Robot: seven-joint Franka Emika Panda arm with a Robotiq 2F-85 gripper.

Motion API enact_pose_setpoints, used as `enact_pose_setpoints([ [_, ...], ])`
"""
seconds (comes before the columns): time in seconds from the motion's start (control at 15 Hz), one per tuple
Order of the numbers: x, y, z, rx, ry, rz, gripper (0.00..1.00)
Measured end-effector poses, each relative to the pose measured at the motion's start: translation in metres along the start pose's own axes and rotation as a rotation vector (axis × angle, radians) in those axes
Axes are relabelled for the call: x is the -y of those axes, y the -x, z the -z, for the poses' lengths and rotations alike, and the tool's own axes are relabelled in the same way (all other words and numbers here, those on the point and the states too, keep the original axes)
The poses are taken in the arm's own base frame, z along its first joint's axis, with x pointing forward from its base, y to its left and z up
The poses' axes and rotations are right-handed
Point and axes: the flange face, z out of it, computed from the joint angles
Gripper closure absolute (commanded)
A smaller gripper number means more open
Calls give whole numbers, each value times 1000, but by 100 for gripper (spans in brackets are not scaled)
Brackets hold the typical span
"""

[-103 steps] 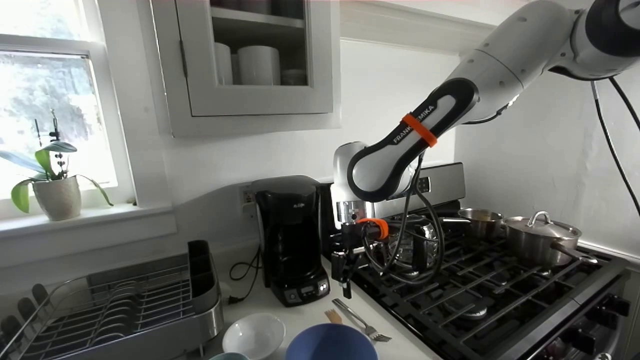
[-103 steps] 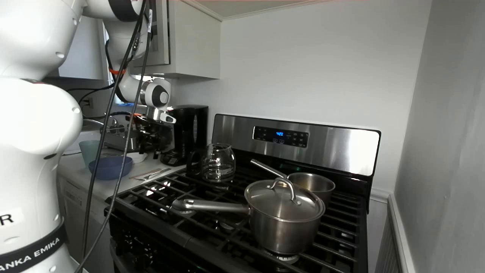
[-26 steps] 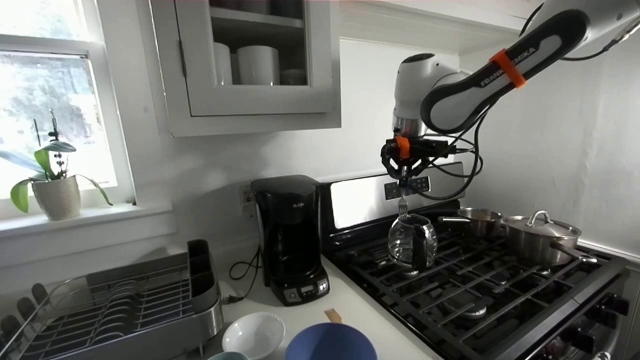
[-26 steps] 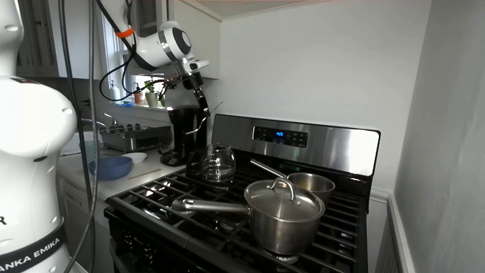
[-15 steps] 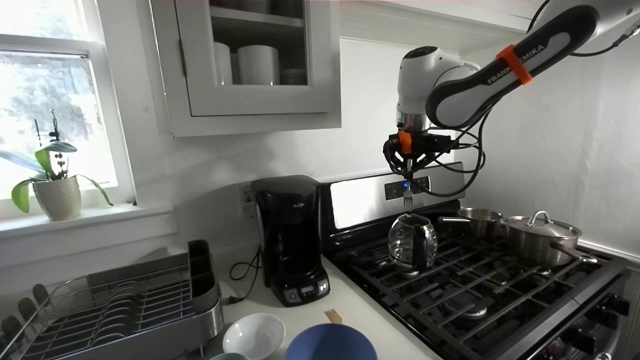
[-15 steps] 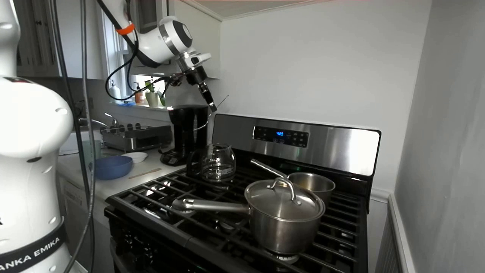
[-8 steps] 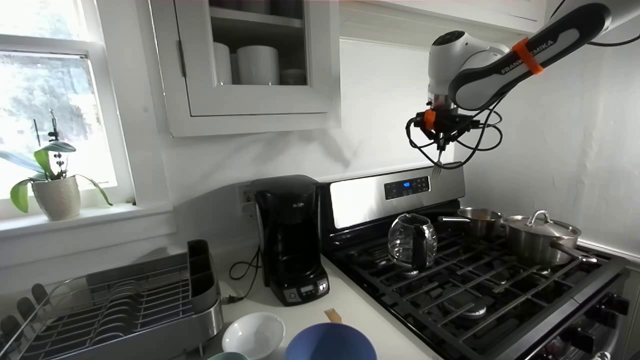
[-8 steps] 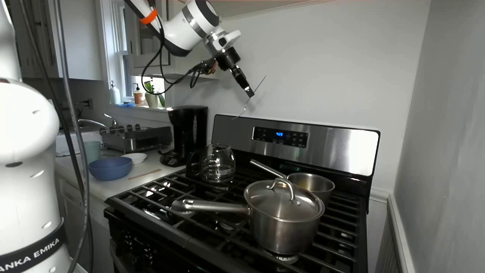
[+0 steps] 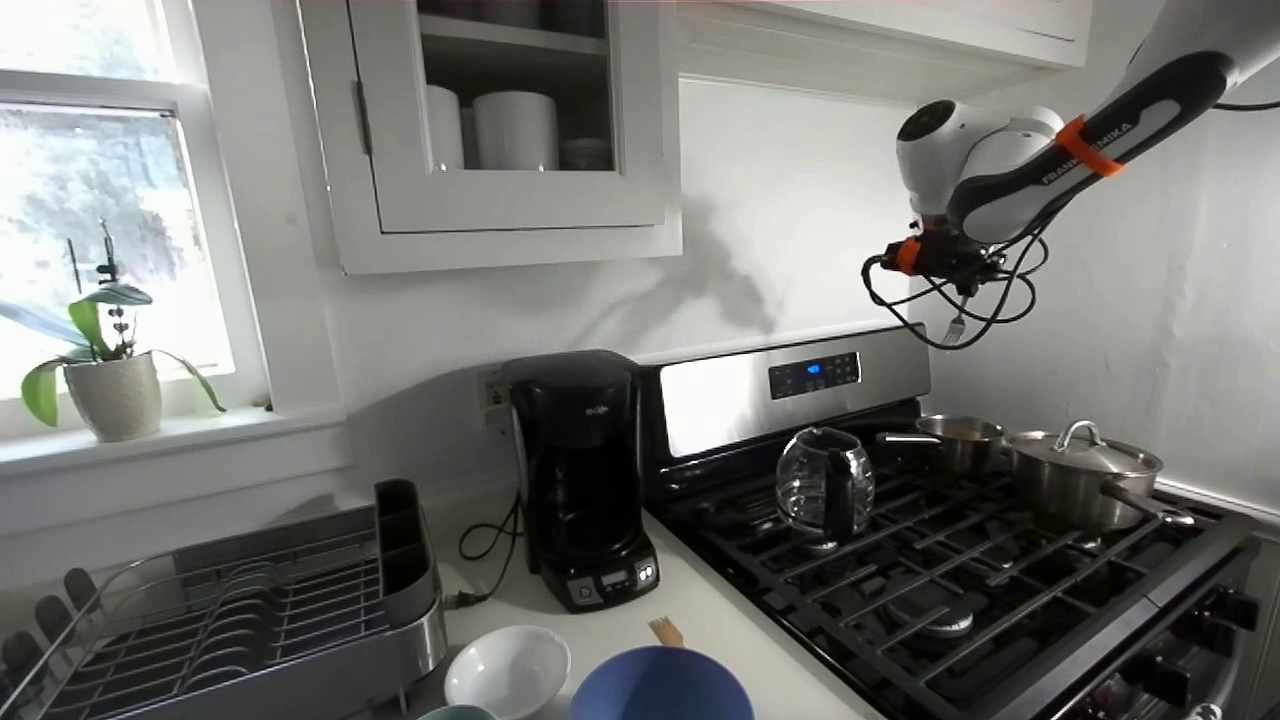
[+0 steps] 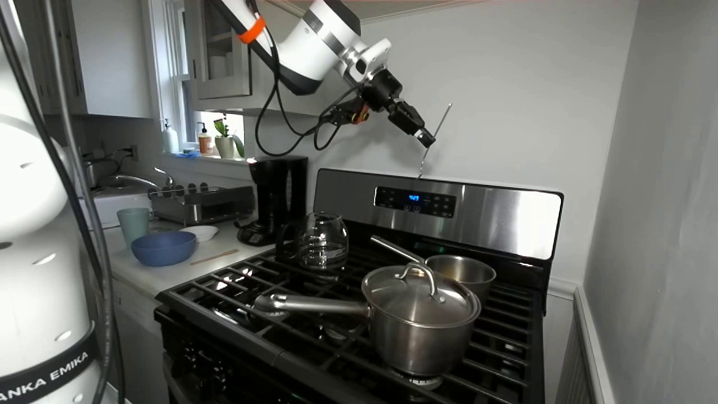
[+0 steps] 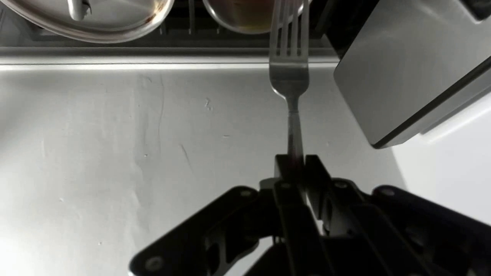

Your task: Pick up the fork on the counter and use it to stir the contents of the pot on the top right stove plate

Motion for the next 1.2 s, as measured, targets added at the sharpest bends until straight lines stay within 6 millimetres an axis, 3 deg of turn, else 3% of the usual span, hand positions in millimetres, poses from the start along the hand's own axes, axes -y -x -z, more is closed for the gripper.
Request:
enact_pose_setpoints([
  [0.33, -12, 12, -56, -171, 132, -161, 96],
  [0.47, -16, 25, -82, -223, 179, -182, 95],
  [0.53, -17, 34, -94, -242, 193, -178, 86],
  [0.67, -17, 55, -116, -244, 226, -155, 86],
  [0.93, -12, 63, -126, -250, 239, -147, 86],
  [1.0, -11, 62, -125, -251, 237, -149, 96],
  [1.2, -9, 64, -125, -252, 236, -146, 96],
])
